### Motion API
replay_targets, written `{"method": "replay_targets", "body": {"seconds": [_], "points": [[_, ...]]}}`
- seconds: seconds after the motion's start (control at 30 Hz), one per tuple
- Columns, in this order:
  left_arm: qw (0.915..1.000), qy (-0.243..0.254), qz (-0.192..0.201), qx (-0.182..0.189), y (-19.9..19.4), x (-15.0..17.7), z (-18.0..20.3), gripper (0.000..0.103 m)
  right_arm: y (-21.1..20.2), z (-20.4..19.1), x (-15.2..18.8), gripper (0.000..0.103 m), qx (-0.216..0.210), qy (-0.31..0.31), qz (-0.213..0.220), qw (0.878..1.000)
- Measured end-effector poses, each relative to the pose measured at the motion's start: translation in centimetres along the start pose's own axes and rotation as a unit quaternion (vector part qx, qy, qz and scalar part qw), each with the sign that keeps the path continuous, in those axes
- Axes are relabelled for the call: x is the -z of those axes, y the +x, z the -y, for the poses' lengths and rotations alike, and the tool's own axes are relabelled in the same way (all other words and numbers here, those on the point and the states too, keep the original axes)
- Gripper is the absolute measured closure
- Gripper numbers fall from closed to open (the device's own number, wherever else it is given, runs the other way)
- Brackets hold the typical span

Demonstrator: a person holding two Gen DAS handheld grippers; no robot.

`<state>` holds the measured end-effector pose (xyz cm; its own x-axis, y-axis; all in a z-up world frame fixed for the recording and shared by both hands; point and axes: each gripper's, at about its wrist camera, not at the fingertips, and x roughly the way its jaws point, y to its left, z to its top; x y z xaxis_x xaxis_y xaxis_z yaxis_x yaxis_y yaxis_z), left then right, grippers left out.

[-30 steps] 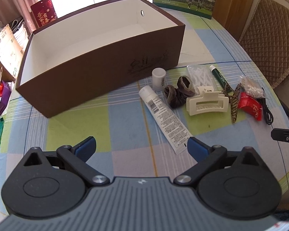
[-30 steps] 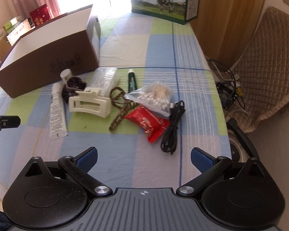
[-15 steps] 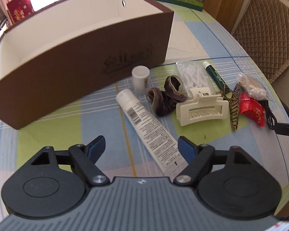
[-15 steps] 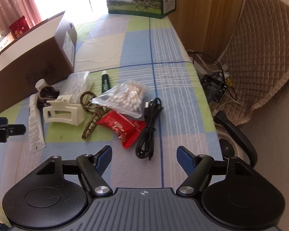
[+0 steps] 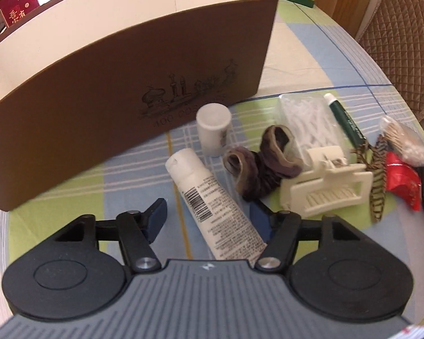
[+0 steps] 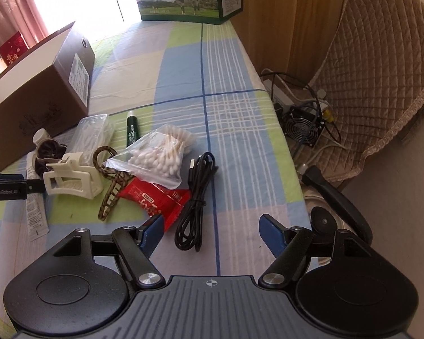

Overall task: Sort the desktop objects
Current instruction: 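Grasp the black cable with the right tool while the left tool grasps the white lotion tube, then lift the black cable and white tube with both tools and carry them over the box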

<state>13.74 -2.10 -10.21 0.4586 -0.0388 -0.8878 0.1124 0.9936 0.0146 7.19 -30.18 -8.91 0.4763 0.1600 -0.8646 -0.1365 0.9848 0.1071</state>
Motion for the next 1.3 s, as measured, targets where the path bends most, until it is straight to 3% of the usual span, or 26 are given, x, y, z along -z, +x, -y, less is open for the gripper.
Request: {"method": "replay_targets", "body": {"seconds": [0.03, 0.07, 0.33, 0.4, 0.67, 0.77, 1.13, 1.3], "points": [[1.0000, -0.002, 0.000, 0.001, 0.1, 0.0, -0.2, 0.058, 0.1, 0.0, 0.0, 0.031, -0.002, 0.000, 0.000, 1.000], [1.0000, -0.004, 0.001, 0.000, 0.2, 0.0, -0.4, 0.060, 0.1, 0.0, -0.1, 0.031, -0.003, 0.000, 0.000, 1.000], [0.9995, -0.025, 0.006, -0.015, -0.4, 1.1, -2.8, 0.064, 0.9, -0.3, -0.3, 0.032, -0.006, -0.004, 0.009, 1.000], [0.9992, -0.035, 0.002, -0.019, -0.8, 1.6, -3.6, 0.064, 1.2, -0.2, -0.4, 0.046, -0.007, -0.003, 0.012, 1.000], [0.9985, -0.047, -0.013, -0.026, -2.1, 3.4, -5.6, 0.065, 2.9, 0.6, -1.0, 0.075, -0.015, 0.025, 0.027, 0.999], [0.9988, -0.039, -0.019, -0.023, -2.6, 3.9, -5.7, 0.066, 3.3, 0.7, -0.9, 0.091, -0.022, 0.025, 0.020, 0.999], [0.9990, -0.010, -0.043, 0.005, -4.2, 7.0, -4.9, 0.066, 2.0, 1.2, 0.7, 0.090, -0.007, 0.003, -0.008, 1.000], [0.9992, -0.017, -0.036, -0.006, -4.1, 6.6, -4.8, 0.065, 2.5, 0.6, 0.4, 0.081, 0.002, -0.020, 0.004, 1.000]]}}
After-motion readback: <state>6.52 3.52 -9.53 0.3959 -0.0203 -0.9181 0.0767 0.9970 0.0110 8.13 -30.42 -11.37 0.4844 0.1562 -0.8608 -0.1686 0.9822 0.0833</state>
